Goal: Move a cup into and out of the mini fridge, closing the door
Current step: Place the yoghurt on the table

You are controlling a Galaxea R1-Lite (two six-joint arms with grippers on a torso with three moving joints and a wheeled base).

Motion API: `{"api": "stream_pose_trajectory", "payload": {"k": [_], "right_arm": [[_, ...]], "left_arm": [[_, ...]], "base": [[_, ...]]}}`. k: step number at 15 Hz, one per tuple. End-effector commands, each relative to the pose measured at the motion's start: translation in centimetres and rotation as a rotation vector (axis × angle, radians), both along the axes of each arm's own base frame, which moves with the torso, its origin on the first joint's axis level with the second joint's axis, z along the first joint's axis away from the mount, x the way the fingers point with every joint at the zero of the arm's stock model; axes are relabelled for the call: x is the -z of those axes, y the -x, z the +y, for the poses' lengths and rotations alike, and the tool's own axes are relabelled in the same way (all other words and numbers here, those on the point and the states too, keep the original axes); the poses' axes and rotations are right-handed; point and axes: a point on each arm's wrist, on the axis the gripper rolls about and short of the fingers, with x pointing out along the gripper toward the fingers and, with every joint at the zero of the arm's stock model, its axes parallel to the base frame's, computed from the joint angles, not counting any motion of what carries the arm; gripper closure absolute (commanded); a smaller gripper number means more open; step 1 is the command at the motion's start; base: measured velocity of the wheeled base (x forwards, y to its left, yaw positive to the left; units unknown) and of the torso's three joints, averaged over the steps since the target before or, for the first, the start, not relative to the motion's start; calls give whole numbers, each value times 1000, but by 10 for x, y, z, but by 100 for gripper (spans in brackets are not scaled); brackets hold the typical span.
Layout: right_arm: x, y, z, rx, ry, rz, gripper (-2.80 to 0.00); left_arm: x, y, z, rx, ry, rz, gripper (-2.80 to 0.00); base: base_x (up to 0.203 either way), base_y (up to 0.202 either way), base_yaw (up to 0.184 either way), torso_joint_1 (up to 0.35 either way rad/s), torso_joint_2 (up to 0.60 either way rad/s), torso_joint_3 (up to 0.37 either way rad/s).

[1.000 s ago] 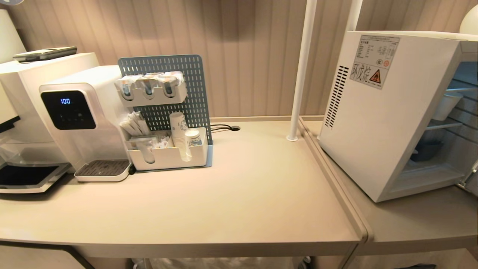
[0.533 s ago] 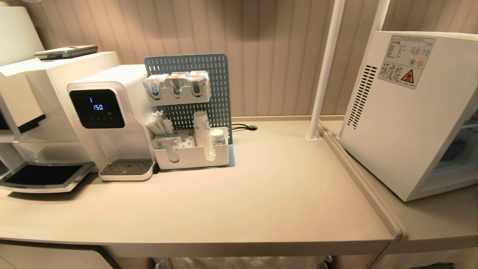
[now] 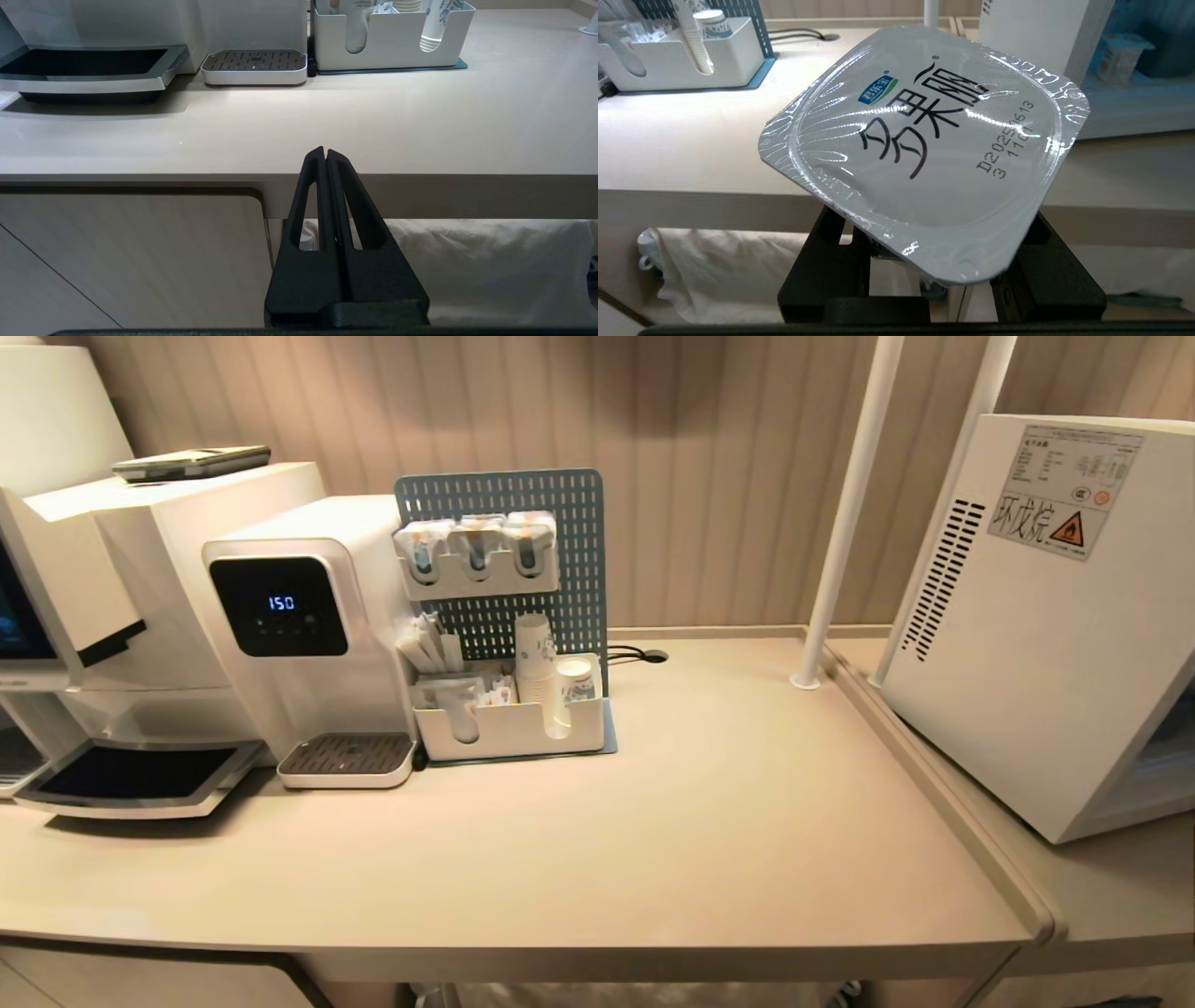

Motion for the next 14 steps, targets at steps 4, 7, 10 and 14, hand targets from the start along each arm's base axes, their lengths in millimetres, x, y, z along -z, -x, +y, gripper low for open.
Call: {"api": "stream_pose_trajectory", "payload": {"k": [4, 7, 10, 14], "right_arm": [[-20, -56, 2, -64, -27, 331, 0], [-19, -112, 2, -80, -38, 410, 0], [-5, -167, 4, -96, -40, 444, 0], [44, -229, 26, -208, -10, 499, 0]], "left_arm": [[0, 0, 0, -1, 0, 2, 0], [0, 0, 0, -1, 1, 2, 0], [0, 0, 0, -1, 2, 2, 0], [0, 0, 0, -1, 2, 2, 0]], "base": [[0, 0, 0, 0, 0, 0], [0, 0, 0, 0, 0, 0], [0, 0, 0, 0, 0, 0], [0, 0, 0, 0, 0, 0]]}}
